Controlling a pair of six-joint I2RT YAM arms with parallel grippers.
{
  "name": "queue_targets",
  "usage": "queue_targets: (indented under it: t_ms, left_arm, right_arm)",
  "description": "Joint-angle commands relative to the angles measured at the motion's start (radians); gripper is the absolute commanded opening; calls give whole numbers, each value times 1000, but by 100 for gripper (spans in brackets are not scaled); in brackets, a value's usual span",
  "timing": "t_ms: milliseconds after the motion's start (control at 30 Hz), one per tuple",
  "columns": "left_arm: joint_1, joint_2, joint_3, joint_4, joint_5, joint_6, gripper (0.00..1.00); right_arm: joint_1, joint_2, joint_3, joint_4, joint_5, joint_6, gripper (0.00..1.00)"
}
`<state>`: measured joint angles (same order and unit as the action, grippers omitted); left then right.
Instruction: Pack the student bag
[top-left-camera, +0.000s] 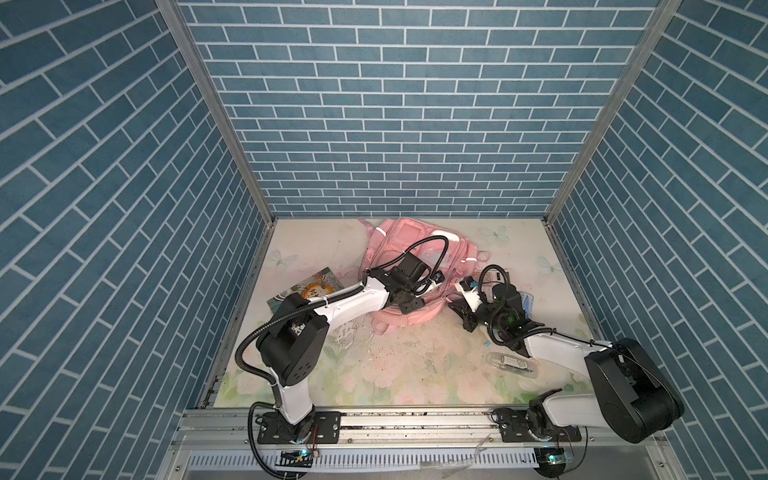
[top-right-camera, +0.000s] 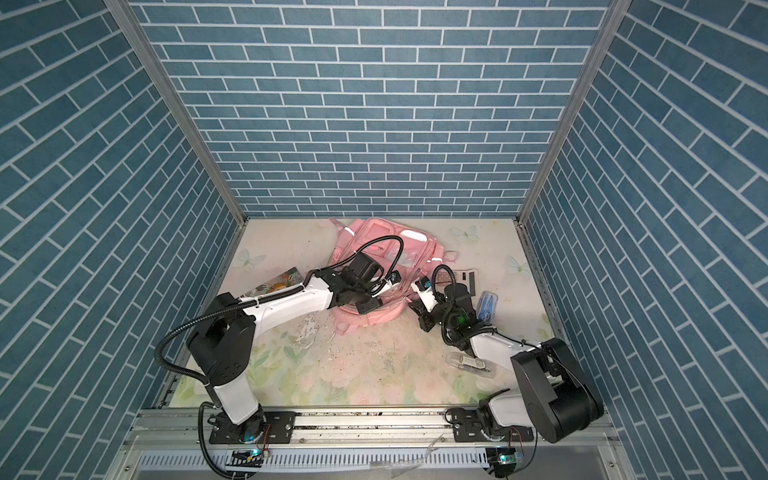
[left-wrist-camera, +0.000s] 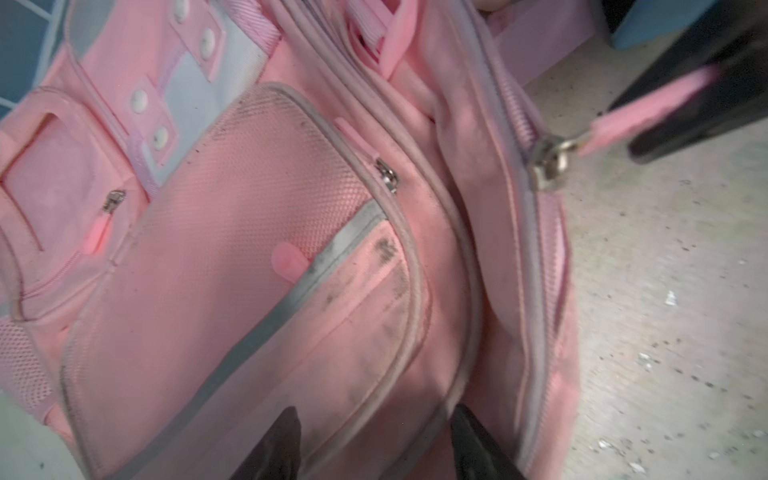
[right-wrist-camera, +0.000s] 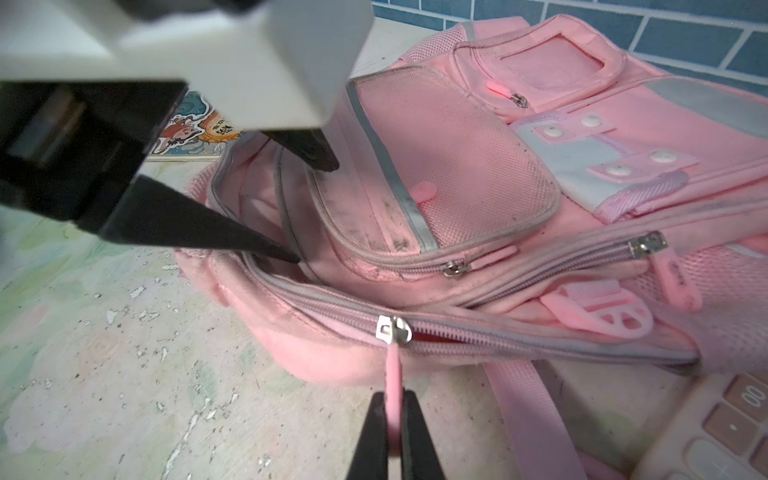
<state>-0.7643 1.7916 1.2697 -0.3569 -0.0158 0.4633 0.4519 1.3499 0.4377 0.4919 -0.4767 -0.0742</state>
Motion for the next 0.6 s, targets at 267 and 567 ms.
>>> queue_targets:
  t_ms: [267, 567]
  left_arm:
    - [-6, 68, -61, 170, -31, 10, 60]
    - [-10, 127, -37, 186, -60, -70, 16]
  right_arm:
    - [-2, -2, 25, -1, -49, -12, 0]
    - [-1, -39, 44, -90, -26, -24, 0]
